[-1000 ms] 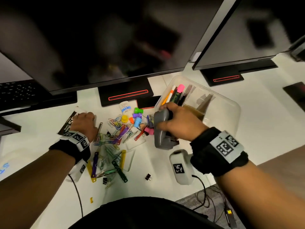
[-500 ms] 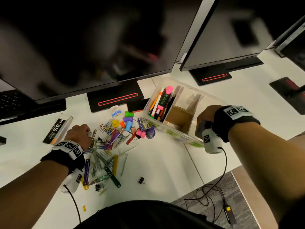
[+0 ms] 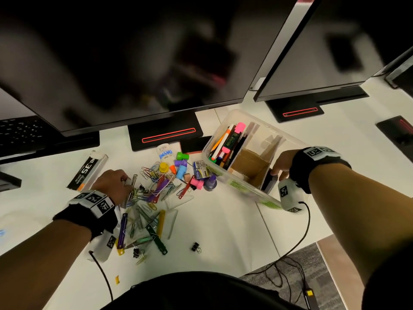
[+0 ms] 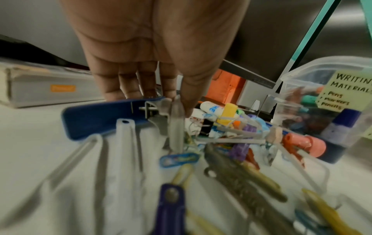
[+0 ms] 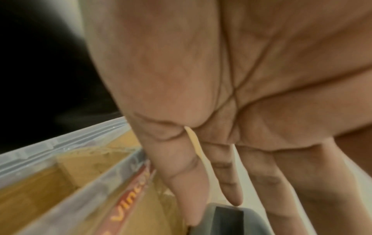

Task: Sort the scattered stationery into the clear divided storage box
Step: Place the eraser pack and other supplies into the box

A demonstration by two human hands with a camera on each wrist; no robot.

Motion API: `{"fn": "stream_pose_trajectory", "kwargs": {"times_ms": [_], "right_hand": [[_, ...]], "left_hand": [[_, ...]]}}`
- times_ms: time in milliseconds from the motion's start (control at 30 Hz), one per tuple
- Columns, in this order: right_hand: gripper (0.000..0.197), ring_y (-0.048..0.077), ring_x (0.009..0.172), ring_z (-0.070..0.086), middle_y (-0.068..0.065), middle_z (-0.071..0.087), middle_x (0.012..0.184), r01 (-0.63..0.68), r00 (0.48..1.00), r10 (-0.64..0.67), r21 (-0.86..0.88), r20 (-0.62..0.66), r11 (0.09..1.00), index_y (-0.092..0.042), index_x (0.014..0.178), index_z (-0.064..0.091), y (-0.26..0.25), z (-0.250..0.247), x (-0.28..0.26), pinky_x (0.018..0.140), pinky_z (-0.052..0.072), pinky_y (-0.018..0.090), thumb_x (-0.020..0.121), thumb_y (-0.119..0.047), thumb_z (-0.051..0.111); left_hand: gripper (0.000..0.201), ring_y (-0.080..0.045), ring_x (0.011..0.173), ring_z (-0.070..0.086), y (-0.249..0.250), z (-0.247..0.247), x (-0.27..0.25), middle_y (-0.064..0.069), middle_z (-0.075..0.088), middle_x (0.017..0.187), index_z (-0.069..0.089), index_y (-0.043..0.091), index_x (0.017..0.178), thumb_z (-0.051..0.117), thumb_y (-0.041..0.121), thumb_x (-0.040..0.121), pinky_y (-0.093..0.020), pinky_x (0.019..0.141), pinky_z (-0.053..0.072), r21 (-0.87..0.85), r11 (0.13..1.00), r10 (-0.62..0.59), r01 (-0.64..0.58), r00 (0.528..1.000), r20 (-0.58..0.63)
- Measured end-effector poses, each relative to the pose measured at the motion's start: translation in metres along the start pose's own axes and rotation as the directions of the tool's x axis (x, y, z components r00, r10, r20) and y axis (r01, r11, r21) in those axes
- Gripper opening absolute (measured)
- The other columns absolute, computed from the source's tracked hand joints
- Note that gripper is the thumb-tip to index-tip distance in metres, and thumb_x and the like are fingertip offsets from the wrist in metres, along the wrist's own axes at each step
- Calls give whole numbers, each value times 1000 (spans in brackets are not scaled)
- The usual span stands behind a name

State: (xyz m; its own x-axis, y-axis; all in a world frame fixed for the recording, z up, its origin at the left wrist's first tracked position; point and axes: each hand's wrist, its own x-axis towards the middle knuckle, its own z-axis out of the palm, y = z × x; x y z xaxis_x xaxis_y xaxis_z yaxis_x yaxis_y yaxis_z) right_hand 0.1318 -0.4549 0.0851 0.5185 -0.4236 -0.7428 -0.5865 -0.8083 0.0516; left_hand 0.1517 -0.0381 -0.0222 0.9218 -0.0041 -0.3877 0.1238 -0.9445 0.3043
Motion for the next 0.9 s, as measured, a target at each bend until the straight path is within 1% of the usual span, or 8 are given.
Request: {"fn": "stream_pose_trajectory", "kwargs": {"times_ms": [133, 233, 300, 367, 433, 567, 767, 900], "right_hand": [[33, 23, 98, 62, 2, 67, 113, 42, 991, -53, -93, -122, 995, -18, 112, 64, 2, -8, 16, 94, 49, 37, 79, -19, 66], [32, 28, 99, 59, 14, 61, 111, 101, 970, -70, 122, -232, 987, -3, 116, 59, -20, -18, -9, 92, 49, 38, 86, -14, 59], [21, 32, 96, 62, 16, 64, 99, 129, 931, -94, 74, -353, 989, 0, 97, 61, -38, -20, -32, 86, 52, 38, 88, -18, 57], [19, 26, 76, 60, 6, 60, 77, 215, 881, -209, -34, -424, 976, -7, 80, 61, -56, -12, -53, 73, 48, 33, 87, -24, 58], [24, 23, 78, 56, 3, 56, 79, 344, 849, -357, -107, -390, 933, -7, 84, 62, -78, 4, -74, 74, 42, 29, 90, -28, 54], [18, 25, 80, 61, 10, 64, 89, 620, 747, -604, -38, -279, 784, -8, 87, 64, -126, 44, -100, 68, 48, 28, 88, -23, 55], [29, 29, 92, 59, 13, 62, 101, 622, 756, -655, -319, 5, 715, -3, 101, 60, -156, 109, -74, 70, 39, 28, 89, -27, 49], [37, 31, 111, 57, 17, 58, 121, 616, 757, -650, -409, 69, 673, -2, 115, 56, -154, 131, -54, 88, 45, 32, 91, -27, 46]], "left_hand": [[19, -31, 96, 58, 20, -8, -5, -15, 60, 105, 63, 11, 100, 62, 21, 84, -33, 78, 44, -53, 997, 55, -58, 997, -58], [20, -30, 98, 58, 34, -7, -9, -14, 58, 106, 62, 11, 101, 61, 22, 85, -33, 81, 44, -44, 993, 103, -106, 993, -57], [22, -31, 102, 57, 34, -4, -10, -14, 57, 111, 61, 11, 103, 58, 24, 86, -34, 85, 45, 14, 994, 106, -106, 993, -56], [28, -32, 107, 55, 26, 1, -10, -14, 54, 116, 58, 10, 111, 55, 25, 88, -35, 89, 45, 111, 993, 53, -49, 998, -40], [33, -33, 109, 54, 16, 4, -10, -16, 52, 120, 54, 8, 116, 52, 25, 89, -37, 92, 45, 174, 984, -17, 20, 1000, -19], [35, -32, 107, 56, 3, 5, -8, -15, 53, 121, 55, 8, 116, 50, 33, 90, -37, 89, 45, 188, 979, -79, 81, 997, -17], [38, -29, 114, 51, -9, -7, -13, -12, 54, 123, 57, 11, 114, 51, 40, 90, -35, 93, 43, 41, 998, -37, 42, 993, -113], [45, -29, 127, 34, -29, -22, -6, -7, 42, 137, 48, 17, 128, 57, 26, 85, -40, 104, 37, 44, 997, -55, 69, 963, -265]]}}
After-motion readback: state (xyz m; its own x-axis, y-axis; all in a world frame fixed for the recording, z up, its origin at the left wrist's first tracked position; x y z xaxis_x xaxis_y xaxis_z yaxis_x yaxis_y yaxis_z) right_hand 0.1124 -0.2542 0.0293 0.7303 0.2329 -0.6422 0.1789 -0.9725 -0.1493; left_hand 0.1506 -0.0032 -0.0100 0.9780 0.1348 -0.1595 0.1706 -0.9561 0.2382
